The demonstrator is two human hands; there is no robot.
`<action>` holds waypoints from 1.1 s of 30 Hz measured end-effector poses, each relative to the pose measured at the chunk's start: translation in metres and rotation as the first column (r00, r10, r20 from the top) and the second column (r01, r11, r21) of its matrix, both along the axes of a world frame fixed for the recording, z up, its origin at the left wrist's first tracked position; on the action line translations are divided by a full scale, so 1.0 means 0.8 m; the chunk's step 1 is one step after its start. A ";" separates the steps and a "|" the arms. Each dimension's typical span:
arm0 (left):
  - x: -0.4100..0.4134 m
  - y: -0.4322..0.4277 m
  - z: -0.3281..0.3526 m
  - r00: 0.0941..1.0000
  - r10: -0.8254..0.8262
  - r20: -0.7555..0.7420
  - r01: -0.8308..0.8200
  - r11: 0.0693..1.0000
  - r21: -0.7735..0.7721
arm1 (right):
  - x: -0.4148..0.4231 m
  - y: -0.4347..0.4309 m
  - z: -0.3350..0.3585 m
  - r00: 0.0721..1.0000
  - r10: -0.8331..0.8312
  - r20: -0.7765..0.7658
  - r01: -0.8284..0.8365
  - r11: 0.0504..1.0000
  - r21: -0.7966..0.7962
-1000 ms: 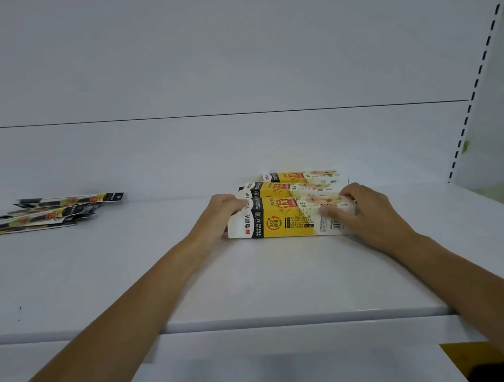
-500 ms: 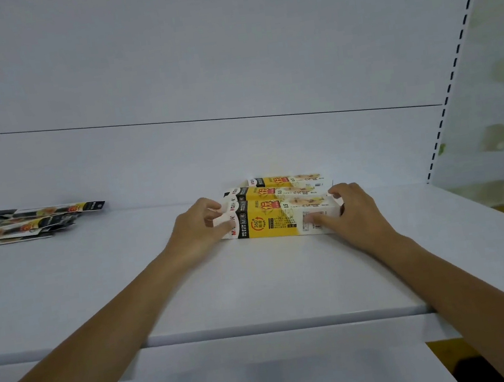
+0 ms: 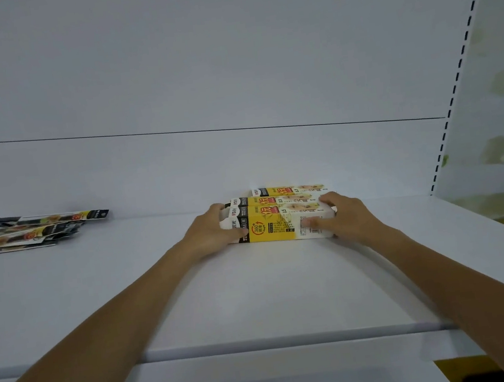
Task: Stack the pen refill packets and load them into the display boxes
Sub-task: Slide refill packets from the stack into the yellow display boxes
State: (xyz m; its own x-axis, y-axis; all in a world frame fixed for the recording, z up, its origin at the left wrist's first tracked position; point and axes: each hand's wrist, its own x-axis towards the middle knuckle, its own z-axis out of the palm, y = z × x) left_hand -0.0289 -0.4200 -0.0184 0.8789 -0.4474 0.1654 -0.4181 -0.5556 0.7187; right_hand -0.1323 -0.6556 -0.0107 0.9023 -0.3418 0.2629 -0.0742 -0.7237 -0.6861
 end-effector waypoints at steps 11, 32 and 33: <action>0.009 0.004 -0.004 0.989 -0.050 -0.137 0.031 0.990 -0.135 | 0.008 -0.005 -0.015 0.997 -0.044 0.063 0.050 0.994 -0.096; 0.038 0.383 -0.001 0.897 0.427 0.117 -0.427 0.904 -0.025 | 0.155 0.333 0.030 0.872 0.487 0.057 -0.406 0.783 -0.472; 0.046 0.403 0.000 0.893 0.432 0.131 -0.434 0.901 -0.009 | 0.163 0.352 0.029 0.864 0.502 0.022 -0.435 0.769 -0.468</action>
State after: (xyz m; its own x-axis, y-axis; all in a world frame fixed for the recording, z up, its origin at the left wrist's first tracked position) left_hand 0.0076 -0.0976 -0.0183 0.9585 -0.0318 0.2832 -0.2196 -0.7158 0.6629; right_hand -0.0016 -0.3738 0.0129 0.8624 0.2943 0.4118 0.4236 -0.8650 -0.2689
